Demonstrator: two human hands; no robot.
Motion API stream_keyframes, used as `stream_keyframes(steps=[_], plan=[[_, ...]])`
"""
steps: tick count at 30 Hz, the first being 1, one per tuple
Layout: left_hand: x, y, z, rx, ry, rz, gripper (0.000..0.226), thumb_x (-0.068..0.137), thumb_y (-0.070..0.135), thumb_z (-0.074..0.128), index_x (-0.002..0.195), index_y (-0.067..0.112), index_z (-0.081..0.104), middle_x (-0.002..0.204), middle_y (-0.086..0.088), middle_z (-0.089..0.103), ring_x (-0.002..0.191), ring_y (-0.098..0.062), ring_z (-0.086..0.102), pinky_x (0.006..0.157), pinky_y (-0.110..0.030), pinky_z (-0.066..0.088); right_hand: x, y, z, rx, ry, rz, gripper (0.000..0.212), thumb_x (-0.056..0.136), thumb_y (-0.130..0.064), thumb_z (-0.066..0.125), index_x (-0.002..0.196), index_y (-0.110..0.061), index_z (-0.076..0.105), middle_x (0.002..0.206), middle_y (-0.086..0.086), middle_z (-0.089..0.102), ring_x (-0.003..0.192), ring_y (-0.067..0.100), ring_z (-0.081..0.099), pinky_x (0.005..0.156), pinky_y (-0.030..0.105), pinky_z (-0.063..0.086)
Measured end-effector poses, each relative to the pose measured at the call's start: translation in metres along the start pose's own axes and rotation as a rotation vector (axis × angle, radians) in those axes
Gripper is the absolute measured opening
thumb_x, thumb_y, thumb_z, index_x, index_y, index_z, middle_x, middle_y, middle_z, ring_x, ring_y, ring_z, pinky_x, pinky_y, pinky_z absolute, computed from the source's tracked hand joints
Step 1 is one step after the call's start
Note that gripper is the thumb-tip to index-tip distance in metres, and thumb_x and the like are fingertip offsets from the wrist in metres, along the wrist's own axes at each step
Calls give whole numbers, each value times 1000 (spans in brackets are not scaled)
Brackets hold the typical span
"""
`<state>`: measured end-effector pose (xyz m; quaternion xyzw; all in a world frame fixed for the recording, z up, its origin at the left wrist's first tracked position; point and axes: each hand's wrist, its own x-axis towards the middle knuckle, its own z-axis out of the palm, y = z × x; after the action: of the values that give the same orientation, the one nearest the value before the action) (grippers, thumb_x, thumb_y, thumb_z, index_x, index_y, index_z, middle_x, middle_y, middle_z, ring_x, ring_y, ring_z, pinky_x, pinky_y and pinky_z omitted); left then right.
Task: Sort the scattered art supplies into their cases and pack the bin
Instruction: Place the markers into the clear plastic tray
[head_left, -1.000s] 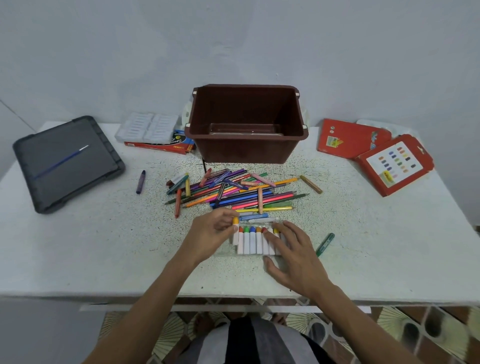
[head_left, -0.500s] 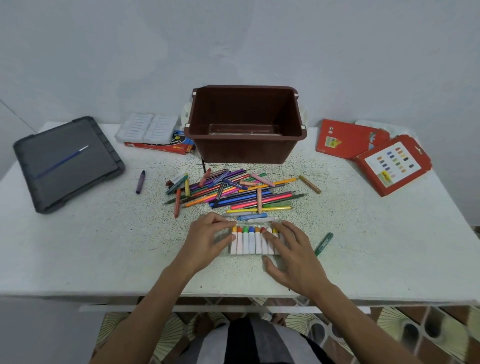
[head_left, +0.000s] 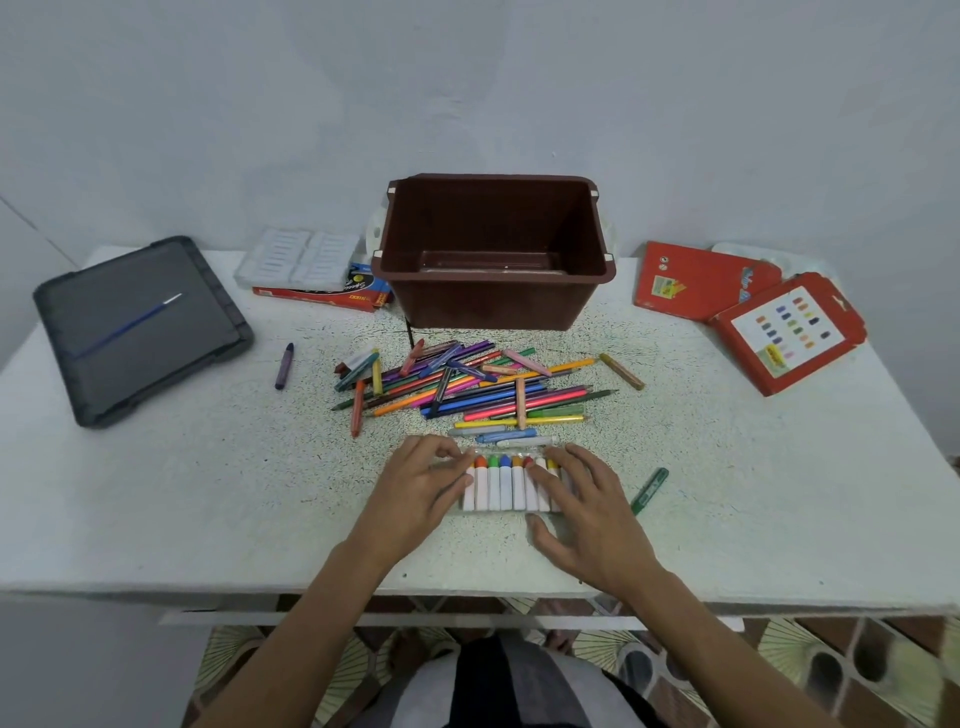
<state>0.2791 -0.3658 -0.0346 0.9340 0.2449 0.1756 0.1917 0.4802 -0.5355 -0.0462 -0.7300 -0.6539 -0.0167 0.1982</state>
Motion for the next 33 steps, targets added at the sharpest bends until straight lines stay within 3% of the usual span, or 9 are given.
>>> stream_keyframes(steps=[8, 12, 17, 21, 23, 27, 33], plan=[[3, -4, -3, -21, 145, -27, 37, 98, 33, 47, 125, 15, 66, 108, 1, 60, 102, -11, 49, 84, -27, 46, 0, 0, -1, 2, 4, 2, 55, 90, -46, 58, 136, -17, 55, 141, 8, 51, 135, 31, 40, 107, 49, 40], [23, -16, -19, 50, 306, -68, 21, 90, 13, 62, 109, 9, 71, 101, -6, 65, 95, -18, 57, 84, -31, 46, 0, 0, 0, -1, 4, 0, 54, 90, -46, 58, 136, -17, 55, 142, 7, 50, 135, 31, 40, 107, 49, 40], [58, -49, -45, 90, 392, -328, 18, 92, 9, 63, 108, 9, 71, 98, -11, 67, 83, -20, 56, 72, -35, 47, 0, 1, 1, 4, 2, -2, 54, 91, -47, 58, 136, -17, 55, 143, 8, 49, 136, 32, 39, 108, 49, 38], [78, -76, -62, 189, 351, -502, 24, 96, 16, 54, 114, 12, 70, 110, -13, 68, 98, -31, 60, 89, -43, 43, 0, 1, 2, 12, 8, -9, 55, 91, -46, 59, 137, -17, 55, 144, 8, 48, 137, 32, 38, 110, 47, 37], [88, -88, -70, 224, 249, -611, 27, 98, 20, 51, 116, 13, 69, 115, -15, 67, 104, -34, 60, 94, -45, 42, 0, 1, 1, 12, 13, -11, 55, 90, -45, 60, 136, -16, 55, 144, 9, 48, 136, 32, 39, 109, 48, 38], [103, -96, -80, 304, -38, -808, 21, 93, 15, 48, 93, 9, 67, 103, -12, 66, 96, -33, 60, 82, -41, 43, -1, 2, 1, 8, 17, -8, 54, 90, -45, 60, 136, -16, 56, 143, 9, 49, 136, 32, 40, 107, 50, 39], [107, -99, -79, 311, -51, -811, 17, 92, 15, 52, 91, 12, 69, 99, -10, 67, 95, -33, 59, 81, -40, 37, 0, 1, 3, 17, 15, -4, 54, 91, -46, 58, 137, -16, 55, 143, 8, 49, 136, 32, 40, 107, 50, 39]])
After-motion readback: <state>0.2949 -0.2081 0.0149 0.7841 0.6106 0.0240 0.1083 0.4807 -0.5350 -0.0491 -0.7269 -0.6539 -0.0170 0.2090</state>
